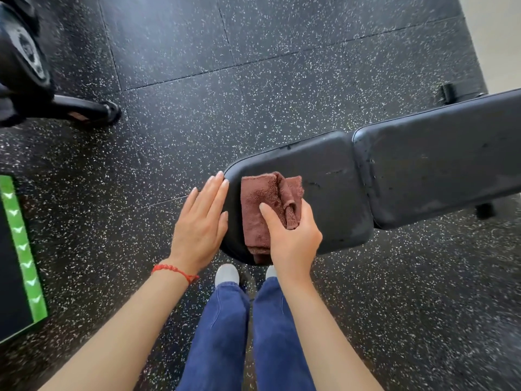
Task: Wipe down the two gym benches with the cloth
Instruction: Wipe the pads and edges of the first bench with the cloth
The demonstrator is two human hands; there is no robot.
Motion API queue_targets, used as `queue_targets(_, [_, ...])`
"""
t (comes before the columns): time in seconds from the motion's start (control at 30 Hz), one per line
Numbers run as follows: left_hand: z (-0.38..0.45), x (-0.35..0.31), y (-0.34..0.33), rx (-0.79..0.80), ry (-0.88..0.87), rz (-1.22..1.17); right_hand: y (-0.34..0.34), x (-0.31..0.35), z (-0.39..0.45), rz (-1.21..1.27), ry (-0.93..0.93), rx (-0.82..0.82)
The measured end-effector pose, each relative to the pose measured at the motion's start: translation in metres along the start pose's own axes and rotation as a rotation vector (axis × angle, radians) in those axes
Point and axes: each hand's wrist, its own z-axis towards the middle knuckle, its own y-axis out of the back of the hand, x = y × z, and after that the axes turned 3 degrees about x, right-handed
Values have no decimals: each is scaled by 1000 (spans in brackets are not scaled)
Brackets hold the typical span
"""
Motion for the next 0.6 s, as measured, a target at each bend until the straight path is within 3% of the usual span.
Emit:
queue_targets(0.27, [0, 2, -3, -20, -17, -14, -23, 20, 47, 26, 49, -60])
queue_targets(0.6, [2, -4, 2, -34, -14, 13, 19, -18, -24, 9, -91, -37])
